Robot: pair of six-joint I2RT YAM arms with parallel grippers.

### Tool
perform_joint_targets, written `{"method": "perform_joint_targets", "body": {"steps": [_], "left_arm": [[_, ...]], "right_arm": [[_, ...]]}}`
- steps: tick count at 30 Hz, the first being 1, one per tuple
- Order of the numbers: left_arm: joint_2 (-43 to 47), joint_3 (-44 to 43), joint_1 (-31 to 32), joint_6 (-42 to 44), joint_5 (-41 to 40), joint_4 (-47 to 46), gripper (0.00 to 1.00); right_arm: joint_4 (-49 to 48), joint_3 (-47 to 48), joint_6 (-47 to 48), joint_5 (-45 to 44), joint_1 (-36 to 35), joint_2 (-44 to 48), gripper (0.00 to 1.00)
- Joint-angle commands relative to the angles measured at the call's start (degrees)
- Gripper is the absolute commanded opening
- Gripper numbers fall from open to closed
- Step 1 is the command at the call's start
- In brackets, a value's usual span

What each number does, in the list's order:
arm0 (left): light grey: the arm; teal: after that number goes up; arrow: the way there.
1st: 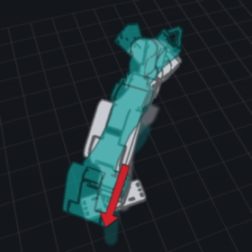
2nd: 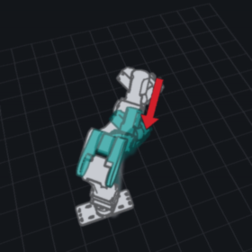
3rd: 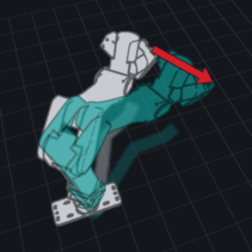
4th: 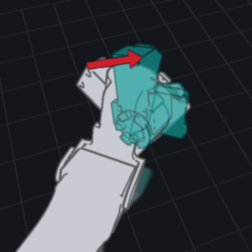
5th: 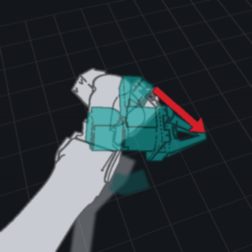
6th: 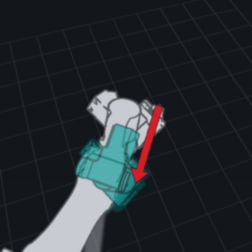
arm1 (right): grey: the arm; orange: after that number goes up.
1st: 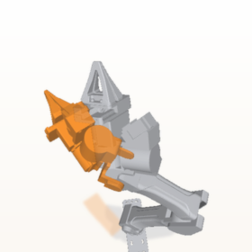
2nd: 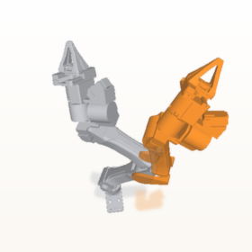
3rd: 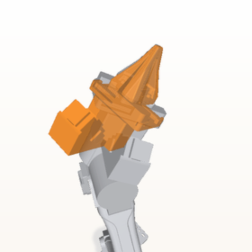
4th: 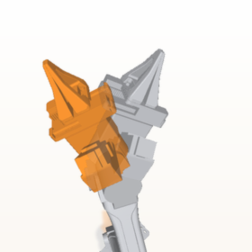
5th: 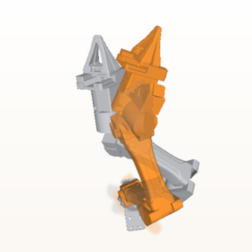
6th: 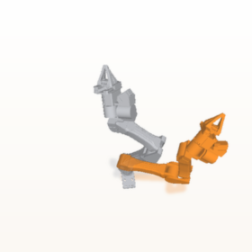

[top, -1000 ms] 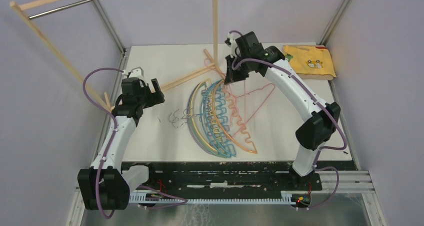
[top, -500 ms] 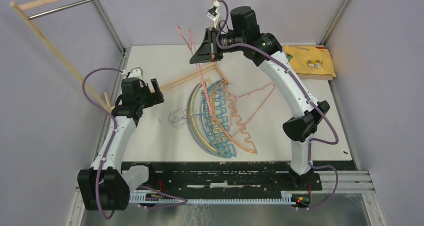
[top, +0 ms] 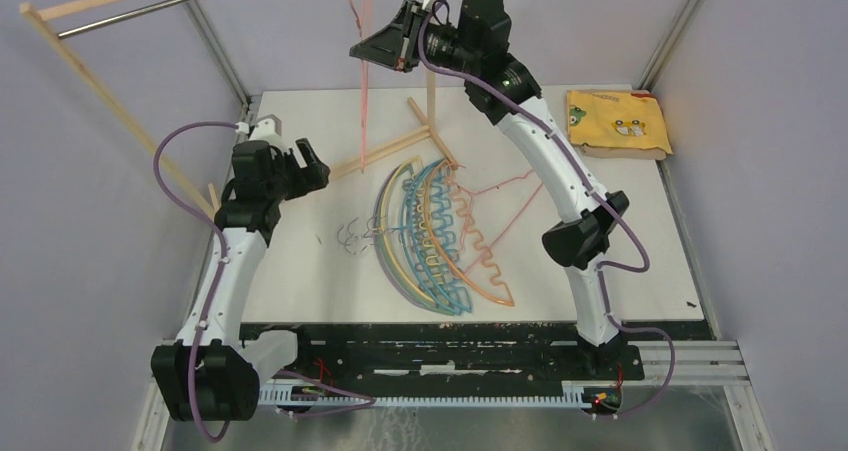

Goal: Organize the hangers

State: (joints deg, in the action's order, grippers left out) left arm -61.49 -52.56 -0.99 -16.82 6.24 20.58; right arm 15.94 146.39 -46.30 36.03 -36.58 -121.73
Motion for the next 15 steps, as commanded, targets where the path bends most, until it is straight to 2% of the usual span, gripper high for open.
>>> {"method": "perform_joint_targets", "body": {"steps": [1,5,8,11,15], "left_arm": [[0.13,-4.47,0.31,-4.71,4.21,-2.69,0.86],[0.95,-6.85,1.52,-6.75,4.62,-7.04,0.82],[1.06,-10.86,5.16,-6.44,3.82,-11.56,0.81],[1.77,-14.02,9.71,-3.78,2.04,-15.08,0.84],[2.33,-14.17,12.70,-1.92,2.11,-17.77,0.88]], "right_arm": [[-11.45,6.34,-2.71,-10.18,-0.03,-6.05,0.01],[-12.66,6.31,-2.39,-13.52,-0.11,-7.93,0.01],[-11.31,5.79,-0.88,-14.13,-0.05,-8.15,0.01],[-9.35,5.38,0.86,-14.44,-0.09,-8.10,0.01],[-7.27,4.22,2.36,-14.47,-0.13,-7.93,0.01]]}}
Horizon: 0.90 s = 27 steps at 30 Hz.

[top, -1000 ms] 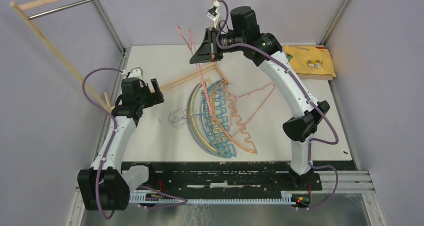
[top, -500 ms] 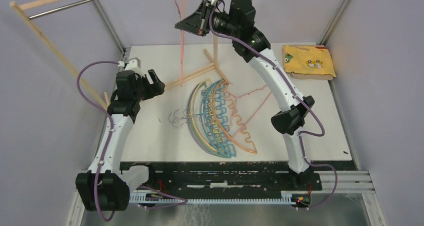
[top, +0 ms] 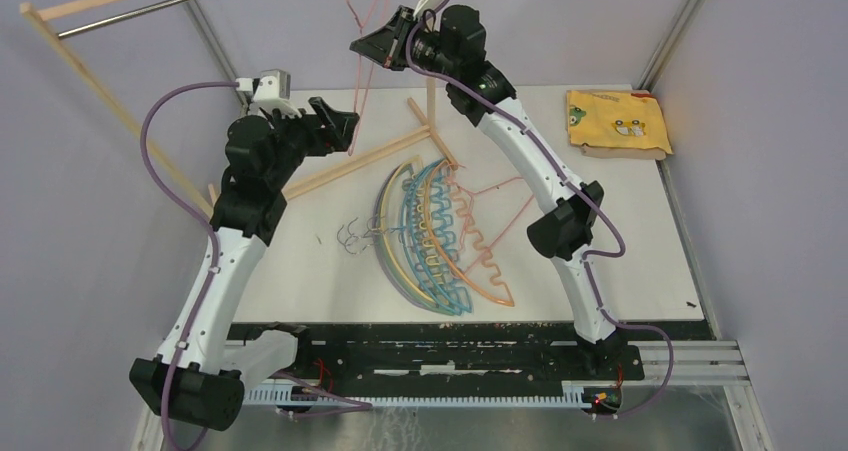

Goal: Organize the hangers

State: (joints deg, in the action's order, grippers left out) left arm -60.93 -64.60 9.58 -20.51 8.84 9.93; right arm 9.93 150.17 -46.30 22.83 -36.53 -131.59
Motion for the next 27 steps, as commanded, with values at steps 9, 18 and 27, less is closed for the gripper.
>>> {"method": "perform_joint_targets", "body": {"steps": [9,18,27], "left_arm": [[0.24,1.66,6.29,3.50,-1.70,-7.59,0.93],[-2.55,2.89,6.75,8.04,-9.40,-5.09,0.93],[-7.33,2.59,8.41,6.53,-10.25,-6.90,0.90]], "right_arm": [[-1.20,-2.80,2.77,-0.19,-0.29,2.41,0.01],[-1.53,-4.57,0.14,2.54,-0.25,4.06,0.01],[-2.95,-7.36,-3.47,5.01,-0.27,7.14,0.01]]}}
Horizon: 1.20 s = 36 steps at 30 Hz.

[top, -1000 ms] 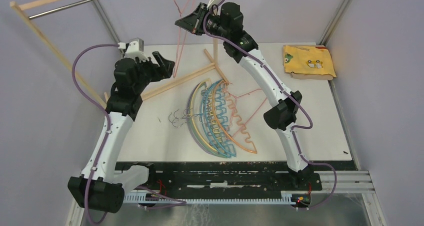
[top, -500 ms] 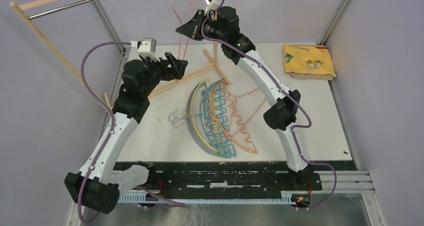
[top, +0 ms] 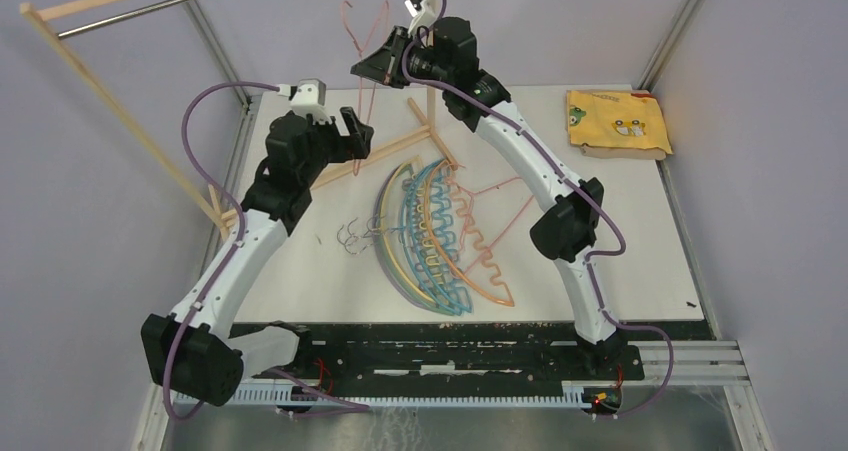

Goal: Organize the hangers

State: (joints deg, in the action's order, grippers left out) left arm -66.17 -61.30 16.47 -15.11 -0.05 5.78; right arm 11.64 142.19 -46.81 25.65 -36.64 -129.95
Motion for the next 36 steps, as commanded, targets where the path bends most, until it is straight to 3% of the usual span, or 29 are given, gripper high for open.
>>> {"method": "perform_joint_targets", "body": {"steps": [1,7,10,13,14,17,20,26,31,36], "left_arm": [[-2.69,-0.76,2.23,1.00,-1.58,-2.85,0.90],[-5.04,0.09,5.49,0.22,-4.37,-2.97,0.83],[-5.36,0.68,5.66,-0.26,-6.92,-2.84,0.67],[-5.72,0.46,5.65,-0.31,-9.67,-2.53,0.17],[-5.84,0.21,5.63,-0.60,-11.16,-2.11,0.05],[-5.99,-0.98,5.61,-1.31,-16.17,0.07,0.03],[-5.44,-2.72,5.62,-2.76,-22.97,2.88,0.03],[-2.50,-6.70,5.65,-1.21,-32.58,4.90,0.03],[0.59,-6.42,5.66,-0.88,-36.97,4.73,0.03],[1.99,-4.95,5.76,-0.59,-38.92,4.44,0.03]], "right_arm": [[-5.02,0.63,-3.61,2.35,-0.14,5.45,0.01],[-6.53,1.55,-6.65,3.48,-0.27,5.46,0.01],[-6.48,1.50,-8.13,4.89,-0.27,5.81,0.01],[-6.57,-0.68,-8.40,5.66,-0.22,7.19,0.01],[-6.61,-1.62,-8.23,5.79,-0.22,7.82,0.01],[-3.77,-2.96,-6.17,6.05,-0.17,9.14,0.02],[4.60,-3.71,-1.28,4.86,-0.06,11.32,0.28],[15.24,-18.72,13.18,-0.92,-0.04,23.14,0.61],[21.23,-30.37,23.94,-13.96,-0.06,32.17,0.68],[24.04,-33.70,28.13,-18.50,0.07,34.14,0.68]]}}
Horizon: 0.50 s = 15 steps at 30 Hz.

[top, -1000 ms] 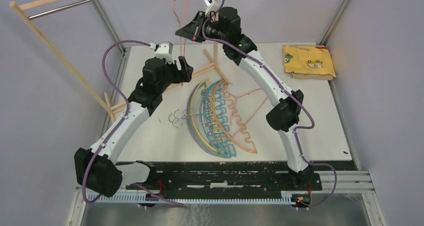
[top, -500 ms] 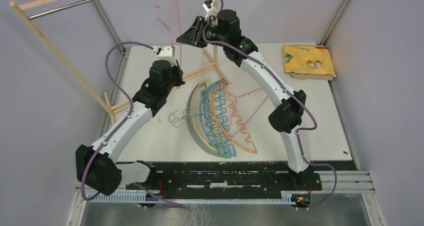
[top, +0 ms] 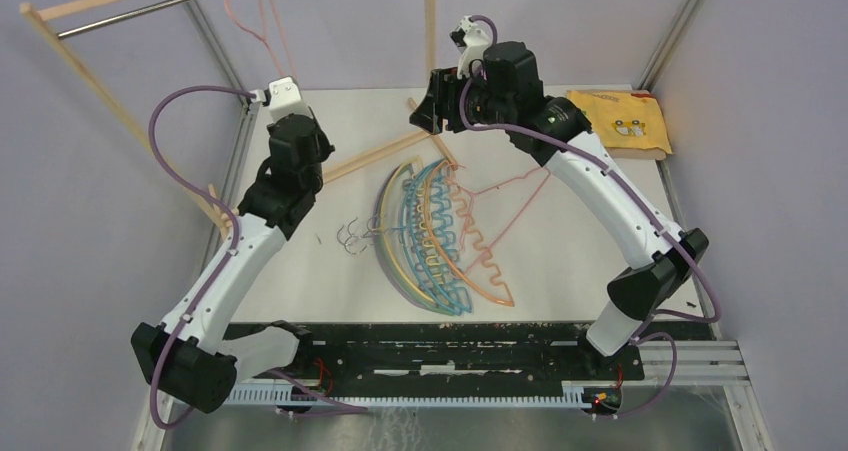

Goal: Organize the hangers

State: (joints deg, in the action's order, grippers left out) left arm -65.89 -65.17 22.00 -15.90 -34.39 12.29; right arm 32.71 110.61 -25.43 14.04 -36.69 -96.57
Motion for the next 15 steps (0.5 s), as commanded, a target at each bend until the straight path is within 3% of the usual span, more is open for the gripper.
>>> {"method": "perform_joint_targets", "body": {"steps": [1,15], "left_arm": [[1.77,-0.90,0.28,0.36,-4.89,-2.24,0.03],[-4.61,-8.27,0.15,1.20,-3.74,-0.48,0.03]], "right_arm": [[2.67,-2.48,6.86,-7.26,0.11,0.77,0.69],[2.17,0.50,6.44,-8.07,0.46,-2.25,0.68]]}}
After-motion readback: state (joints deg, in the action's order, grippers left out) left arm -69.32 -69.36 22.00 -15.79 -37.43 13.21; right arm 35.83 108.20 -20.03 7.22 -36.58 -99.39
